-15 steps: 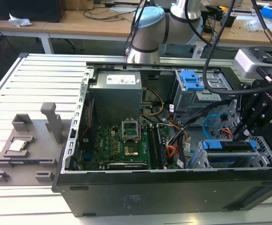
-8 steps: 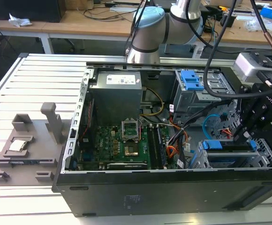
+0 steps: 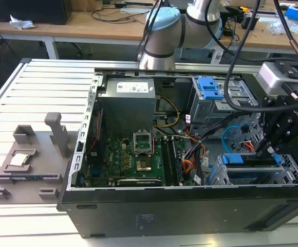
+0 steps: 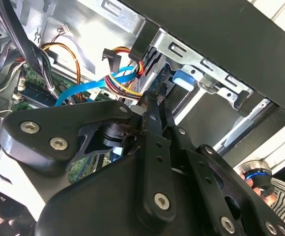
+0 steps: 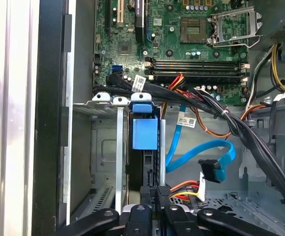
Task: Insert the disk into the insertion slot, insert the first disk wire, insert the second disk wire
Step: 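Insert the first disk wire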
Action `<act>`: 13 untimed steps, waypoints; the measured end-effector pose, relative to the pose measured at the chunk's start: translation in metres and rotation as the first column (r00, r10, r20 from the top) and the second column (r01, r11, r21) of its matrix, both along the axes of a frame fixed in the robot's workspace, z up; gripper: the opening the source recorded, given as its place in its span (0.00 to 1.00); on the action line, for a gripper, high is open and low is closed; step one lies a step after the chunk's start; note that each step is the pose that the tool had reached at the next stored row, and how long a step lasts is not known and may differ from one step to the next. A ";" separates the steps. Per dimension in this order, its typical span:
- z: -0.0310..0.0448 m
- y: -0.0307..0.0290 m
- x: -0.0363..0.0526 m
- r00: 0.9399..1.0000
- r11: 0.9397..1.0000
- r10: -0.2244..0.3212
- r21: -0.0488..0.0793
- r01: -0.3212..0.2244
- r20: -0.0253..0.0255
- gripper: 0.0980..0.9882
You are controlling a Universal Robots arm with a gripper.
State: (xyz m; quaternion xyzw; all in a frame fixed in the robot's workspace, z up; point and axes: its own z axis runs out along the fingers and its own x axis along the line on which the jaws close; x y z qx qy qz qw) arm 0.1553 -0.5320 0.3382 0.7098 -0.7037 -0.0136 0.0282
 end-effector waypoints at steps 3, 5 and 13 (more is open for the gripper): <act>-0.0015 0.0000 0.0017 1.000 1.000 0.000 0.000 0.000 0.000 0.07; -0.0027 0.0000 0.0023 1.000 1.000 0.000 0.000 0.000 0.000 0.07; 0.0084 0.0000 0.0025 1.000 1.000 0.000 0.000 0.000 0.000 0.16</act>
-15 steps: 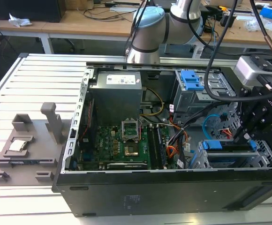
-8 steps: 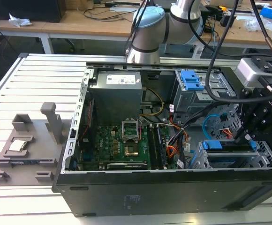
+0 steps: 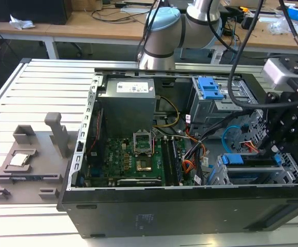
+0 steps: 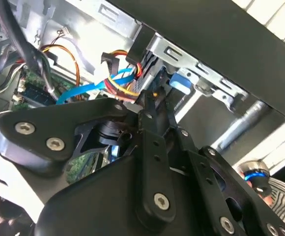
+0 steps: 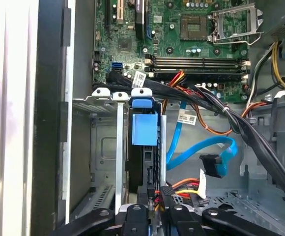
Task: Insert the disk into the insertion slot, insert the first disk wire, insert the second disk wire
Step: 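Insert the first disk wire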
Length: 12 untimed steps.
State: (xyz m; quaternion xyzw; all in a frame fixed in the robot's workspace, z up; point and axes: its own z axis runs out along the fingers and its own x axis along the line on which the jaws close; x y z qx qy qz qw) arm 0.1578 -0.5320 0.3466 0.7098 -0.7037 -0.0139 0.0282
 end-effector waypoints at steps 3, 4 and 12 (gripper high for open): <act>0.0198 0.0009 0.0000 1.000 1.000 0.000 0.000 0.000 0.000 0.14; 0.0258 0.0016 -0.0001 1.000 1.000 0.000 0.000 0.000 0.000 0.07; 0.0441 0.0032 0.0000 1.000 1.000 0.000 0.000 0.000 0.000 0.01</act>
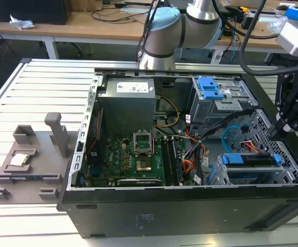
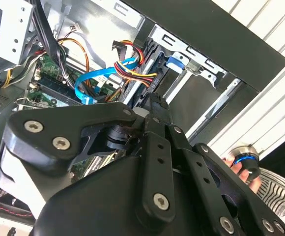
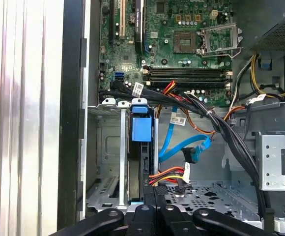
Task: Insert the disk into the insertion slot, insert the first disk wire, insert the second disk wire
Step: 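Insert the second disk wire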
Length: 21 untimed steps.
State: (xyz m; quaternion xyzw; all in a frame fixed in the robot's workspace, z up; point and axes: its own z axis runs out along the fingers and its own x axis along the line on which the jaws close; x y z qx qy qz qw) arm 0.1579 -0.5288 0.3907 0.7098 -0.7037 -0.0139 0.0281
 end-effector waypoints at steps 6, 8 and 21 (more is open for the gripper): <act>0.0006 0.0000 0.0000 1.000 1.000 0.000 0.000 0.000 0.000 0.01; 0.0007 0.0000 0.0000 1.000 1.000 0.000 0.000 0.000 0.000 0.01; 0.0007 0.0086 -0.0091 1.000 1.000 0.003 0.000 -0.003 0.000 0.30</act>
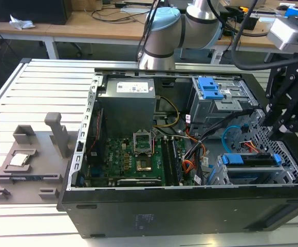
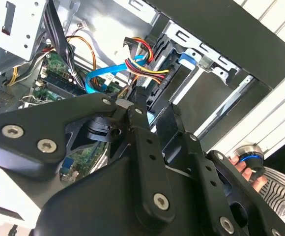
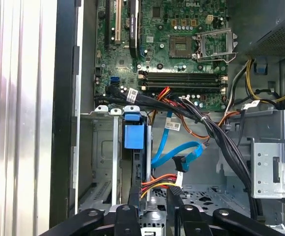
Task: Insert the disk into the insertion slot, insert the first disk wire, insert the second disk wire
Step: 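Insert the second disk wire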
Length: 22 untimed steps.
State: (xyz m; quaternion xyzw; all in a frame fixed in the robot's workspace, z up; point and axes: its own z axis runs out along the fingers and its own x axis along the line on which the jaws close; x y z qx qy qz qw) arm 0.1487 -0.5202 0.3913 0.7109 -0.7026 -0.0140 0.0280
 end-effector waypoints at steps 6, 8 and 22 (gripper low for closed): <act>-0.0034 0.0077 -0.0062 1.000 1.000 0.013 0.000 -0.013 0.000 0.30; -0.0049 0.0096 -0.0079 1.000 1.000 0.027 0.000 -0.027 0.000 0.30; -0.0106 0.0260 -0.0204 0.983 0.983 0.184 -0.008 -0.184 -0.001 0.30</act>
